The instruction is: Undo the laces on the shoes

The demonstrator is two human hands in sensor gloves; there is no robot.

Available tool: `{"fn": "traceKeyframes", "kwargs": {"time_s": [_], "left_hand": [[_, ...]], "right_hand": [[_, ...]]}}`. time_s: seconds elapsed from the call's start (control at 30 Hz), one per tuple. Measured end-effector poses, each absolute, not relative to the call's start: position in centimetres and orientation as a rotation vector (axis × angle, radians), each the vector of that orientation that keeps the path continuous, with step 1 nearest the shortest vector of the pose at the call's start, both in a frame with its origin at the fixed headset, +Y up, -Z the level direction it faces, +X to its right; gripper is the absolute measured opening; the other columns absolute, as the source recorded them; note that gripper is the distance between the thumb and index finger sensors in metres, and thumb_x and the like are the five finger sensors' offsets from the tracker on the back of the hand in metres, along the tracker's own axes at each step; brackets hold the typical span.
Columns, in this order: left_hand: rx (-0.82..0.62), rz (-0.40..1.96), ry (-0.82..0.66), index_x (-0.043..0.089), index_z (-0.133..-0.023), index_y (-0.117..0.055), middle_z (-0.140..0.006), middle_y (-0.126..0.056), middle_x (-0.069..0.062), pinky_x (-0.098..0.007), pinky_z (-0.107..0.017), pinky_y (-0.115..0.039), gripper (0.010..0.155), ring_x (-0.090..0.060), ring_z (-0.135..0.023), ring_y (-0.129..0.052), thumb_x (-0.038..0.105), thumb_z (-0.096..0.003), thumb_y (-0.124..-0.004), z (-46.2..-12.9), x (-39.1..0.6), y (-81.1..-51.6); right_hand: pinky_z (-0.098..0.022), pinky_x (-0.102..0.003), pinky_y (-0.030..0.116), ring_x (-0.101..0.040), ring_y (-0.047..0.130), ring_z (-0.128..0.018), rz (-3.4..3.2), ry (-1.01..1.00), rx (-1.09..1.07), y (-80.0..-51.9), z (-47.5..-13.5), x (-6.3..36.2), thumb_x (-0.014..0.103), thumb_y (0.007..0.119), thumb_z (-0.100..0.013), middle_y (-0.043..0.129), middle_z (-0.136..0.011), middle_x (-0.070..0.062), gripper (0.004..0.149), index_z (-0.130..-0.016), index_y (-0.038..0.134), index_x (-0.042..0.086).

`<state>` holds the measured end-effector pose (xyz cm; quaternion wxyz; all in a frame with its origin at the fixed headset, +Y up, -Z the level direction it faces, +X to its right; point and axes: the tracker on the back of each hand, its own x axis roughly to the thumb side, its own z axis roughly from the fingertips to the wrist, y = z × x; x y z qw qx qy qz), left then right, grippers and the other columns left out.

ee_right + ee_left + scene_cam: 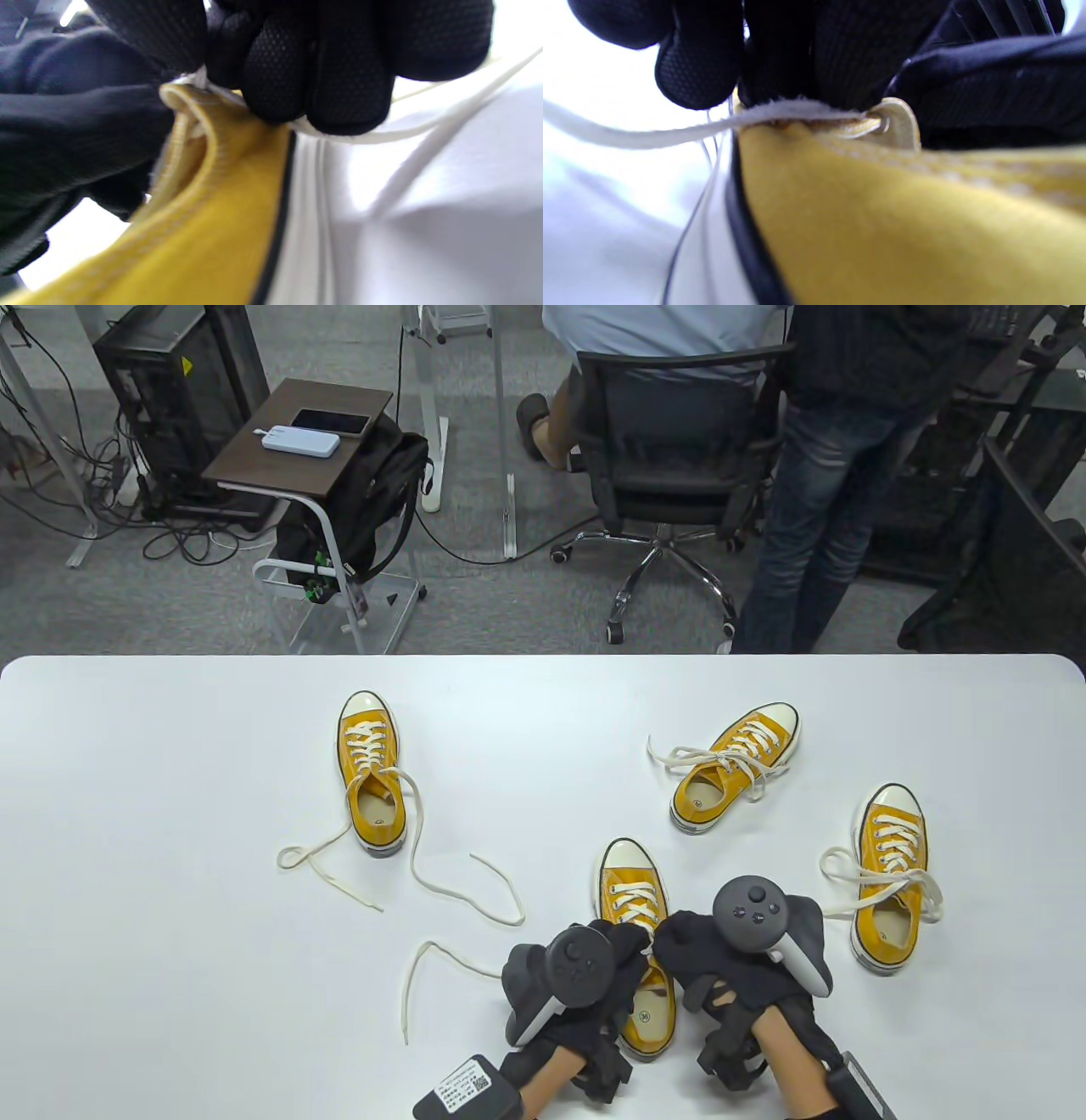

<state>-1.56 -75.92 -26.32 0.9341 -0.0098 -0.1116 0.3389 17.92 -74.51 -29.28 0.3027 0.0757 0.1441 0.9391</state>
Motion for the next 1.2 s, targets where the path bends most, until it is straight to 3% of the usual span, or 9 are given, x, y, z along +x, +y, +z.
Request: {"fn": "traceKeyframes", "kwargs": {"time_s": [0.27, 0.4, 0.47, 0.57, 0.83, 1.07, 1.2], "left_hand": [[-0.048, 0.776, -0.151, 0.035, -0.083, -0.089, -0.080, -0.094, -0.004, -0.048, -0.042, -0.081, 0.038, -0.037, -0.064, -0.094, 0.040, -0.0459, -0.083, -25.9, -2.7, -76.5], [-0.017, 0.771, -0.201, 0.032, -0.095, -0.084, -0.088, -0.090, -0.010, -0.050, -0.045, -0.078, 0.050, -0.039, -0.069, -0.091, 0.044, -0.0467, -0.079, -26.0, -2.2, -75.8], [-0.015, 0.743, -0.216, 0.032, -0.094, -0.085, -0.088, -0.091, -0.009, -0.050, -0.045, -0.078, 0.052, -0.039, -0.069, -0.091, 0.047, -0.0446, -0.083, -26.0, -1.5, -75.6], [0.057, 0.686, -0.223, 0.032, -0.081, -0.094, -0.076, -0.099, -0.004, -0.049, -0.041, -0.081, 0.042, -0.036, -0.062, -0.096, 0.044, -0.0422, -0.087, -25.9, -1.1, -74.9], [0.028, 0.707, -0.152, 0.030, -0.080, -0.092, -0.074, -0.099, -0.005, -0.048, -0.041, -0.082, 0.038, -0.036, -0.061, -0.098, 0.041, -0.0447, -0.084, -25.9, -2.6, -75.6], [0.021, 0.756, -0.148, 0.030, -0.084, -0.086, -0.090, -0.092, -0.008, -0.048, -0.043, -0.081, 0.039, -0.037, -0.067, -0.095, 0.040, -0.0466, -0.081, -25.8, -3.2, -76.3], [0.009, 0.749, -0.203, 0.032, -0.097, -0.080, -0.092, -0.091, -0.008, -0.049, -0.045, -0.080, 0.055, -0.036, -0.069, -0.094, 0.043, -0.0439, -0.086, -25.8, -2.5, -76.3]], "right_hand": [[-0.041, -0.055, 0.079, -0.038, 0.096, -0.054, 2.493, 0.369, 0.208, -74.7, -29.3, 17.9, 0.042, 0.077, -0.047, 0.090, -0.072, -0.016, 0.041, -0.078, 0.077, 0.014], [-0.041, -0.055, 0.079, -0.038, 0.096, -0.054, 2.458, 0.357, 0.203, -74.6, -29.3, 18.1, 0.040, 0.079, -0.047, 0.090, -0.072, -0.016, 0.041, -0.079, 0.078, 0.014], [-0.041, -0.055, 0.079, -0.038, 0.096, -0.053, 2.452, 0.340, 0.208, -74.5, -29.3, 18.0, 0.040, 0.079, -0.047, 0.091, -0.072, -0.016, 0.041, -0.078, 0.078, 0.014], [-0.041, -0.055, 0.079, -0.038, 0.096, -0.053, 2.437, 0.344, 0.215, -74.6, -29.4, 18.2, 0.039, 0.079, -0.047, 0.091, -0.072, -0.016, 0.041, -0.079, 0.078, 0.014], [-0.041, -0.056, 0.078, -0.038, 0.096, -0.053, 2.490, 0.329, 0.245, -74.7, -29.3, 18.1, 0.041, 0.080, -0.046, 0.091, -0.071, -0.016, 0.041, -0.077, 0.078, 0.014], [-0.042, -0.056, 0.078, -0.038, 0.095, -0.054, 2.516, 0.322, 0.269, -74.8, -29.4, 18.1, 0.041, 0.080, -0.046, 0.090, -0.072, -0.015, 0.040, -0.077, 0.078, 0.016], [-0.043, -0.056, 0.078, -0.038, 0.095, -0.055, 2.504, 0.315, 0.288, -74.7, -29.3, 18.0, 0.040, 0.081, -0.046, 0.090, -0.073, -0.016, 0.040, -0.077, 0.079, 0.016]]}}
